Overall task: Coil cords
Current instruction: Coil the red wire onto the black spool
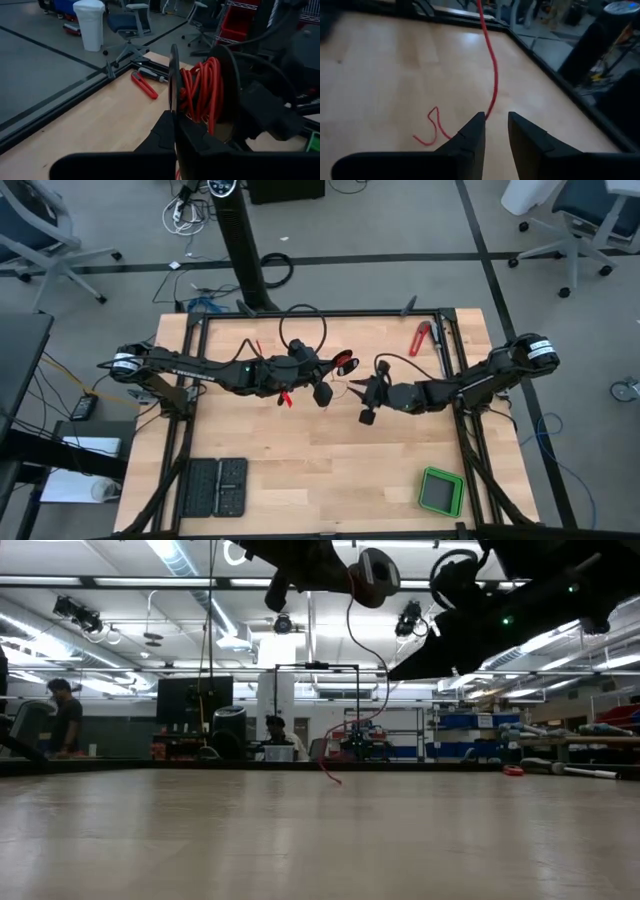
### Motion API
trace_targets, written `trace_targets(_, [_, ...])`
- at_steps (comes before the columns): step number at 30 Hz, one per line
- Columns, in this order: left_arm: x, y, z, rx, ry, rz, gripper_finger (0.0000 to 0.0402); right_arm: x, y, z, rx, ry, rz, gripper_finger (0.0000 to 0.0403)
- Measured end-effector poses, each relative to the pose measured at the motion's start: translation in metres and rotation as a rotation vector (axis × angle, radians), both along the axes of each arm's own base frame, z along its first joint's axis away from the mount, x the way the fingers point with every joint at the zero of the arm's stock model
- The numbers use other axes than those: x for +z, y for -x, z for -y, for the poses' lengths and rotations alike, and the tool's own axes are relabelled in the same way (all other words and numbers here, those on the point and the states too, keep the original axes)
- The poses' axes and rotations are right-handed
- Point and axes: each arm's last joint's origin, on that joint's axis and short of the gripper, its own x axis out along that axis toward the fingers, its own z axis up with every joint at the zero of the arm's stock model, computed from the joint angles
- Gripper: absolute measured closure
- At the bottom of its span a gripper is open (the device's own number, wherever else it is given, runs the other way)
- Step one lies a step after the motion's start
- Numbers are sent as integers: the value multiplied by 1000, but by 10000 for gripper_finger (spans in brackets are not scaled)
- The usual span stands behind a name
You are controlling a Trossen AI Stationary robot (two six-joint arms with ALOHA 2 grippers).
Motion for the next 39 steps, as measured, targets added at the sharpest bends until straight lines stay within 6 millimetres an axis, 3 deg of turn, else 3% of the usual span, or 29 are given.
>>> trace_targets(10, [3, -1, 0, 0, 1, 28, 401, 0, -4, 17, 72, -180, 59, 322])
trace_targets(13, [2, -1, 0, 0, 1, 26, 401, 0, -4, 18, 73, -195, 63, 338])
trace_targets(17, [3, -1, 0, 0, 1, 28, 401, 1, -5, 18, 83, -195, 66, 393])
trace_targets(23, [2, 0, 0, 0, 1, 23, 401, 1, -4, 19, 68, -192, 63, 399])
trace_targets(30, [1, 0, 0, -17, 0, 7, 401, -5, 5, 30, -38, -164, -57, 401])
trace_targets(34, [-2, 0, 1, -42, 4, -20, 401, 4, 15, 36, -84, -154, -77, 402])
trace_targets(39, [-11, 3, -2, -63, -57, -161, 401, 32, 31, 37, -96, -133, 14, 402])
